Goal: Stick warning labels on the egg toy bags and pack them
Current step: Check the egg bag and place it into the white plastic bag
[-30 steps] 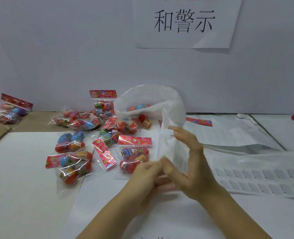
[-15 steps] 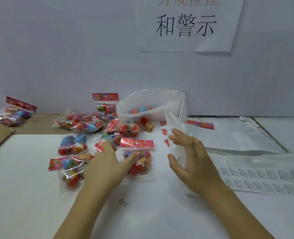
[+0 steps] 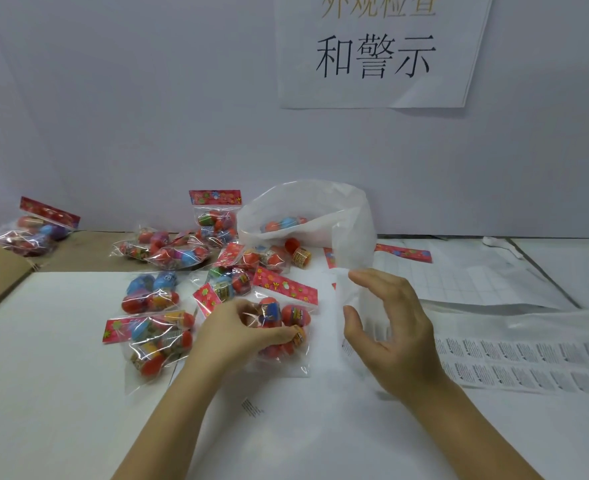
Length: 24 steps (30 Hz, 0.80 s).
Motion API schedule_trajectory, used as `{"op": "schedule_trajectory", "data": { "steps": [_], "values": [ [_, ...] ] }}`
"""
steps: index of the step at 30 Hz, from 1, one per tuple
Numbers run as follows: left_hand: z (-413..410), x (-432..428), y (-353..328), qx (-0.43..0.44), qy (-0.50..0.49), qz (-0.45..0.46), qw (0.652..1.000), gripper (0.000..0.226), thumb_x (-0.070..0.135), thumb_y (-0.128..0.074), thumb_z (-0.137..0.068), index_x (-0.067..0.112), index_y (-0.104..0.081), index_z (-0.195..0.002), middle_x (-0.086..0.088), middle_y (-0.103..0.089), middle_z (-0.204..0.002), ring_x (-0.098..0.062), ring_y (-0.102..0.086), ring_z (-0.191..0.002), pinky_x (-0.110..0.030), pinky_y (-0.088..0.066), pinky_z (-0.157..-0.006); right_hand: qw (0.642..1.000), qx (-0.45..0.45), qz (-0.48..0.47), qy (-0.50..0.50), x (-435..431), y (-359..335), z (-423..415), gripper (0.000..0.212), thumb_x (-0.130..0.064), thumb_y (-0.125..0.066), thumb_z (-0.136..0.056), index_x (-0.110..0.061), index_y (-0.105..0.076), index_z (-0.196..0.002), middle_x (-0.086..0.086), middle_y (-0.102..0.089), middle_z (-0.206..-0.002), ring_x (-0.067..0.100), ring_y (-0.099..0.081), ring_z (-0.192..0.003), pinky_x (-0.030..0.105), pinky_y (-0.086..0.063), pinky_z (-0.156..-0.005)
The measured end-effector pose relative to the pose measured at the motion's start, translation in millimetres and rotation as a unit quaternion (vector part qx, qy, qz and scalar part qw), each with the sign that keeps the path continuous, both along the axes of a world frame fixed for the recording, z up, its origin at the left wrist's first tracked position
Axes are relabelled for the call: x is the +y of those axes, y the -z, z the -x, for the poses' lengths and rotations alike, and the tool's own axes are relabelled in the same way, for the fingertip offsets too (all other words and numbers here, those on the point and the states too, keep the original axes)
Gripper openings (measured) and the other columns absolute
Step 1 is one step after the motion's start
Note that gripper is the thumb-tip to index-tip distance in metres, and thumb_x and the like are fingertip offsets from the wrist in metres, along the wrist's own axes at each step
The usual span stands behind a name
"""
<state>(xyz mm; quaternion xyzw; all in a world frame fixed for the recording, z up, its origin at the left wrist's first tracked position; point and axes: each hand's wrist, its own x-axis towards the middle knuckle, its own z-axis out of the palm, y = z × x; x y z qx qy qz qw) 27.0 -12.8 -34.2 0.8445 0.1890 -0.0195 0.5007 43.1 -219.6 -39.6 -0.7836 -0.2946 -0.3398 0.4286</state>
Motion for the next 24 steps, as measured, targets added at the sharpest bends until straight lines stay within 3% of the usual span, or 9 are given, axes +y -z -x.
{"op": "schedule_trajectory", "data": {
  "steps": [3,7,11,15,19,24],
  "values": [
    [1.9,-1.6,-7.5,-0.069,-0.006,0.107,0.992,0.042,0.021,-0.09,-0.064,0.025,-0.063,-0.096,0.0,-0.064,-0.099,-0.014,-0.068,-0.074,-0.014,-0.05,-0.052,0.996,0.067,-0.049,-0.042,3.3,-0.5,4.3,0.06,-0.031,-0.062,-0.082,-0.043,-0.035,-0.134,-0.03,-0.048,-0.125,-0.006,-0.048,-0.12,0.007,-0.036,-0.098],
    [8.9,-5.7,-29.0,-0.154,-0.037,0.316,0.935,0.052,0.026,-0.081,-0.059,0.024,-0.063,-0.108,-0.004,-0.075,-0.096,-0.015,-0.074,-0.077,-0.016,-0.054,-0.053,0.969,0.154,-0.144,-0.131,10.0,-0.7,9.0,0.085,-0.03,-0.072,-0.076,-0.055,-0.021,-0.139,-0.018,-0.055,-0.125,0.014,-0.06,-0.111,0.019,-0.045,-0.094],
    [17.1,-19.4,-36.0,-0.191,-0.004,0.431,0.882,0.066,0.026,-0.075,-0.062,0.022,-0.055,-0.124,-0.008,-0.075,-0.102,-0.024,-0.074,-0.089,-0.026,-0.058,-0.065,0.923,0.274,-0.187,-0.193,20.1,-3.7,15.4,0.095,-0.037,-0.08,-0.068,-0.066,-0.018,-0.133,-0.017,-0.059,-0.125,0.02,-0.065,-0.104,0.026,-0.052,-0.09],
    [23.2,-34.5,-35.9,-0.188,0.039,0.454,0.87,0.059,0.033,-0.068,-0.07,0.013,-0.057,-0.125,-0.014,-0.073,-0.108,-0.028,-0.073,-0.093,-0.029,-0.059,-0.069,0.875,0.33,-0.278,-0.22,25.2,-6.4,18.1,0.086,-0.028,-0.084,-0.07,-0.072,-0.031,-0.121,-0.001,-0.068,-0.117,0.023,-0.07,-0.096,0.027,-0.055,-0.079],
    [23.3,-38.5,-35.3,-0.184,0.001,0.456,0.871,0.051,0.035,-0.062,-0.076,0.005,-0.064,-0.117,-0.019,-0.072,-0.108,-0.029,-0.072,-0.091,-0.03,-0.06,-0.067,0.867,0.342,-0.301,-0.203,22.1,-6.7,13.3,0.091,-0.018,-0.08,-0.067,-0.068,-0.028,-0.122,0.007,-0.073,-0.099,0.025,-0.072,-0.083,0.027,-0.056,-0.073],
    [21.9,-39.2,-33.1,-0.23,-0.047,0.376,0.897,0.043,0.042,-0.064,-0.067,0.016,-0.075,-0.099,-0.005,-0.077,-0.089,-0.015,-0.074,-0.08,-0.019,-0.056,-0.063,0.872,0.356,-0.272,-0.197,22.2,-8.8,12.3,0.1,-0.014,-0.08,-0.064,-0.065,-0.021,-0.127,0.007,-0.074,-0.094,0.025,-0.071,-0.074,0.03,-0.058,-0.069]
  ]
}}
